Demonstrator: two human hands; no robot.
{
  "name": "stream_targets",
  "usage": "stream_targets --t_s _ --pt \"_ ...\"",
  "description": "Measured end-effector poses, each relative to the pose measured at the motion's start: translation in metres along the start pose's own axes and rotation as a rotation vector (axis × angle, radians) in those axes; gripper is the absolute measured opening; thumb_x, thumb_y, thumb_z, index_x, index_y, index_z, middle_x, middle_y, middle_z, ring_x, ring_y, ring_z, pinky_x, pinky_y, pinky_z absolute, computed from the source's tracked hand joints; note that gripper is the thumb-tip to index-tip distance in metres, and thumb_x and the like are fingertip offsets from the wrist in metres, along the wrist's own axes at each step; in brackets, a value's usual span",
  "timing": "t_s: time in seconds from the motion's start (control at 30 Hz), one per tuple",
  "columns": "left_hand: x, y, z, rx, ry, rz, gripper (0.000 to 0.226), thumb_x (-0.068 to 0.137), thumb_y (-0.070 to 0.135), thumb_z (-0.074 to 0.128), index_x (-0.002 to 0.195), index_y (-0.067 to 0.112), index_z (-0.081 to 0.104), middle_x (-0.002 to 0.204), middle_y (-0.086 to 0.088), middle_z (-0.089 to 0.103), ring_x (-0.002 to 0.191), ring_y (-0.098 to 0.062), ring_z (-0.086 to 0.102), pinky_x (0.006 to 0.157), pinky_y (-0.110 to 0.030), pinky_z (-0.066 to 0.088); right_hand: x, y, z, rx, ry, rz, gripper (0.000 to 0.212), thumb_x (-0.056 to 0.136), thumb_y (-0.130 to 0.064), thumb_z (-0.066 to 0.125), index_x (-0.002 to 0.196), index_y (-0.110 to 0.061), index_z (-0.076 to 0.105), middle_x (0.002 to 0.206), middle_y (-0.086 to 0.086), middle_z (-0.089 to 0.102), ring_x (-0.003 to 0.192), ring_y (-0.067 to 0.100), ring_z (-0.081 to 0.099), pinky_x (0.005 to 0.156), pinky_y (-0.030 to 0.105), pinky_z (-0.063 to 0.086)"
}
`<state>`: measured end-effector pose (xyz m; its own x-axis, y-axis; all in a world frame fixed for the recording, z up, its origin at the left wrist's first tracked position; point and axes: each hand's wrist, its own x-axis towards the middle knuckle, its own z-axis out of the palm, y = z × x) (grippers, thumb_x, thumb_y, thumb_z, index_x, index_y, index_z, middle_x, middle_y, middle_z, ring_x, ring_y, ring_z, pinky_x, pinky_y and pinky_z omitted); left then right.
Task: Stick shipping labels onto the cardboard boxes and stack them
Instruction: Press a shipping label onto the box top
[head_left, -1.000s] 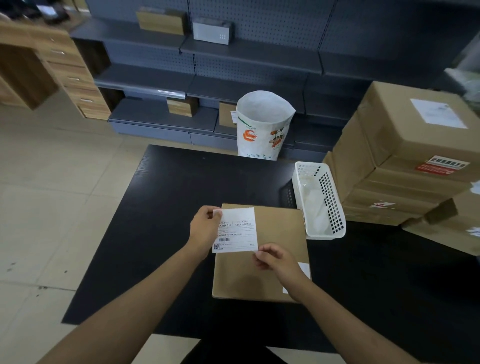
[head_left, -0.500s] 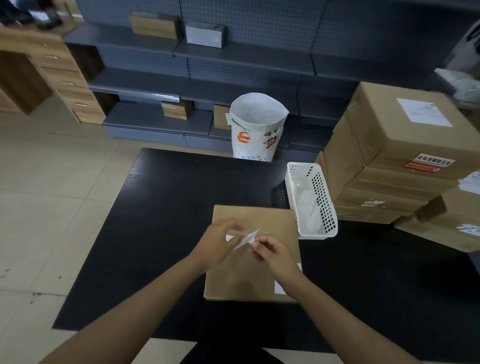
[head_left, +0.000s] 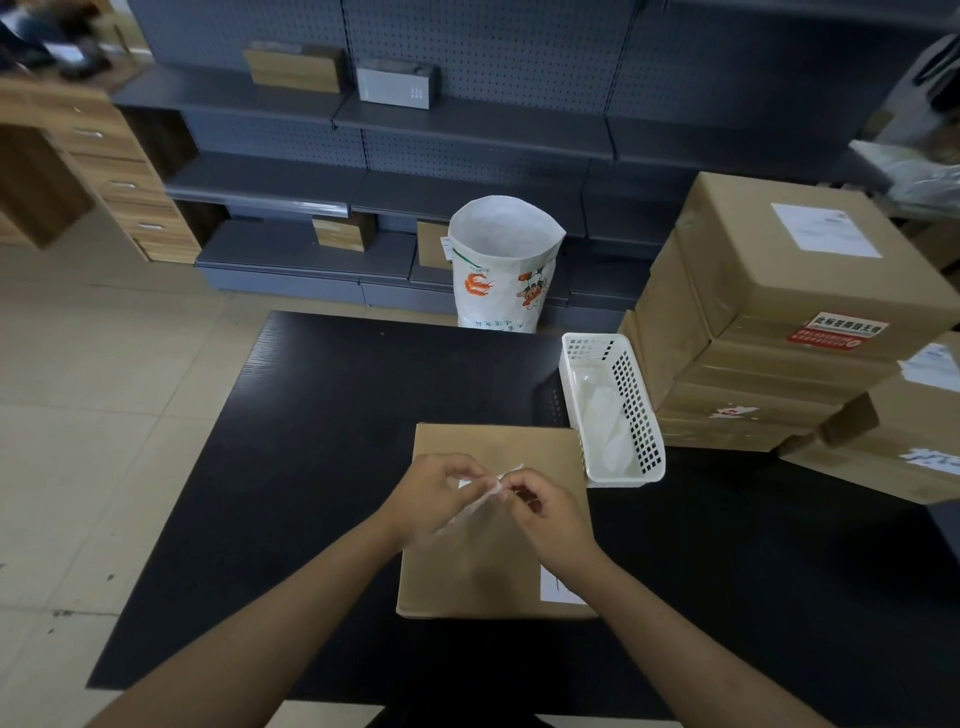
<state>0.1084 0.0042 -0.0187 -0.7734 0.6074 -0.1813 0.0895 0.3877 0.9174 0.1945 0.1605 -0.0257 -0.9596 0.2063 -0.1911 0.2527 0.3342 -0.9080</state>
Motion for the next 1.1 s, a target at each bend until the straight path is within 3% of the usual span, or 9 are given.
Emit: stream_targets --t_s 0.1,0.2,0.33,0.5,0.57,0.67,0.83,0.97,1.1 --pt "0.003 0.000 -0.005 -0.075 0.078 -0.035 0.010 0.089 0.025 0.065 0.086 0.020 0.073 0.085 0.009 0.071 0.083 -0.002 0.065 0.076 -0.015 0.048 0.003 0.006 -0.003 0.039 0.061 0.049 0.016 0.093 -0.015 0.058 0.084 -0.027 0.064 0.082 -0.012 0.065 0.077 0.003 0.057 0.070 0.014 0.046" --pt "0.011 0.001 -0.019 -0.170 0.318 -0.117 0.011 0.090 0.023 0.062 0.086 0.022 0.072 0.086 0.009 0.071 0.083 -0.005 0.066 0.076 -0.026 0.053 0.008 0.018 -0.008 0.250 0.231 0.306 0.010 0.095 -0.013 0.054 0.092 -0.014 0.064 0.091 0.002 0.070 0.081 0.013 0.063 0.074 0.021 0.051" --pt "0.023 0.012 -0.039 -0.289 0.548 -0.147 0.011 0.091 0.022 0.059 0.086 0.023 0.069 0.085 0.007 0.070 0.081 -0.009 0.067 0.070 -0.023 0.053 0.015 0.029 -0.012 0.694 0.350 0.598 0.019 0.096 -0.004 0.045 0.105 0.002 0.060 0.091 0.016 0.066 0.079 0.023 0.062 0.080 0.033 0.052" --pt "0.031 0.027 -0.053 -0.358 0.789 -0.104 0.014 0.093 0.018 0.051 0.081 0.020 0.056 0.084 0.000 0.061 0.079 -0.014 0.057 0.066 -0.025 0.045 0.019 0.034 -0.009 0.750 0.429 0.690 0.024 0.099 -0.012 0.042 0.110 0.002 0.058 0.095 0.018 0.067 0.080 0.025 0.063 0.074 0.032 0.054" --pt "0.031 0.034 -0.053 -0.383 0.813 -0.066 0.015 0.094 0.019 0.049 0.080 0.022 0.054 0.087 0.002 0.060 0.083 -0.011 0.057 0.067 -0.025 0.046 0.018 0.035 -0.011 0.762 0.458 0.727 0.025 0.098 -0.015 0.044 0.109 0.002 0.059 0.093 0.016 0.067 0.082 0.026 0.064 0.076 0.034 0.054" --pt "0.031 0.037 -0.051 -0.385 0.799 -0.036 0.020 0.095 0.020 0.047 0.077 0.025 0.053 0.079 0.019 0.058 0.077 0.005 0.056 0.054 -0.015 0.047 0.016 0.037 -0.016 0.736 0.514 0.733 0.028 0.098 -0.018 0.044 0.106 0.001 0.062 0.093 0.015 0.067 0.085 0.027 0.064 0.078 0.035 0.053" --pt "0.038 0.030 -0.036 -0.342 0.725 -0.022 0.021 0.095 0.018 0.047 0.076 0.022 0.054 0.083 0.006 0.058 0.079 -0.007 0.055 0.061 -0.020 0.047 0.024 0.032 -0.033 0.545 0.492 0.618 0.029 0.094 -0.015 0.038 0.098 0.000 0.062 0.087 0.017 0.067 0.081 0.028 0.063 0.080 0.039 0.053" --pt "0.045 0.035 -0.012 -0.344 0.708 -0.057 0.018 0.094 0.014 0.047 0.079 0.012 0.054 0.069 0.007 0.051 0.057 0.005 0.049 0.042 -0.007 0.040 0.044 0.029 -0.058 0.348 0.497 0.477 0.020 0.094 -0.017 0.042 0.083 -0.009 0.057 0.087 0.014 0.064 0.080 0.025 0.062 0.075 0.039 0.052" --pt "0.061 0.042 0.008 -0.265 0.685 -0.068 0.018 0.093 0.016 0.048 0.077 0.017 0.056 0.066 0.010 0.053 0.057 0.006 0.048 0.047 -0.006 0.040 0.080 0.030 -0.099 0.163 0.474 0.344 0.021 0.095 -0.018 0.042 0.080 -0.013 0.055 0.086 0.009 0.065 0.085 0.025 0.064 0.082 0.042 0.050"
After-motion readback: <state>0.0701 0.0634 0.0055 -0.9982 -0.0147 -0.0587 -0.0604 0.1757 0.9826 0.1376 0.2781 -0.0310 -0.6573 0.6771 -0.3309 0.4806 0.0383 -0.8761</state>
